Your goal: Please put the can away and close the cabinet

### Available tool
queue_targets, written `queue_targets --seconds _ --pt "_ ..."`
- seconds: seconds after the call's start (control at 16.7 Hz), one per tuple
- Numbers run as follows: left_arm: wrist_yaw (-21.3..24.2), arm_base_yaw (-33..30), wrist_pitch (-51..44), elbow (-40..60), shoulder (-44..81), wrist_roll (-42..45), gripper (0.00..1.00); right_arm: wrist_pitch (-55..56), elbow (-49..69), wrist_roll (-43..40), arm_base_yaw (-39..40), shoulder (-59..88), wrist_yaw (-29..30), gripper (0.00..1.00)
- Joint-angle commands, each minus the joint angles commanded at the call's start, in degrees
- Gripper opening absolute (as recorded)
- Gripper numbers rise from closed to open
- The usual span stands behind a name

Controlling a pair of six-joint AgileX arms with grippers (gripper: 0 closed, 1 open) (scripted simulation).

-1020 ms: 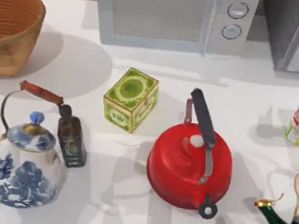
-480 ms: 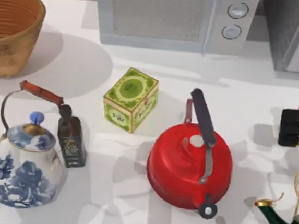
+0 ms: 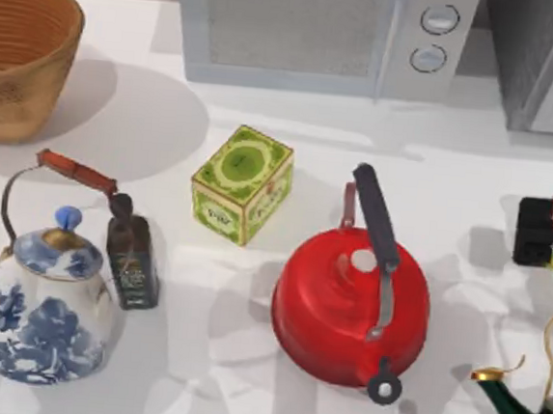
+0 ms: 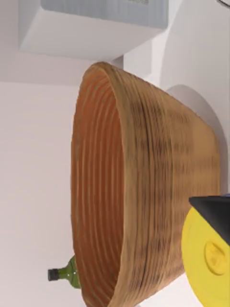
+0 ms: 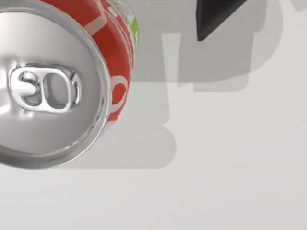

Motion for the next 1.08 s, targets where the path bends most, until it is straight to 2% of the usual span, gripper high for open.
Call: queue_targets --seconds 0.48,0.78,1.08 --pt "0.0 0.0 0.0 0.0 0.0 0.0 1.0 10.0 3.9 -0.7 -1.1 13.9 -0.6 1.0" --pt "0.0 0.0 0.0 0.0 0.0 0.0 1.0 11.2 4.0 -0.6 -1.1 15.2 -0.6 1.0" --pt "0.0 0.0 0.0 0.0 0.0 0.0 1.0 11.2 4.0 -0.6 -1.1 15.2 -0.6 0.62"
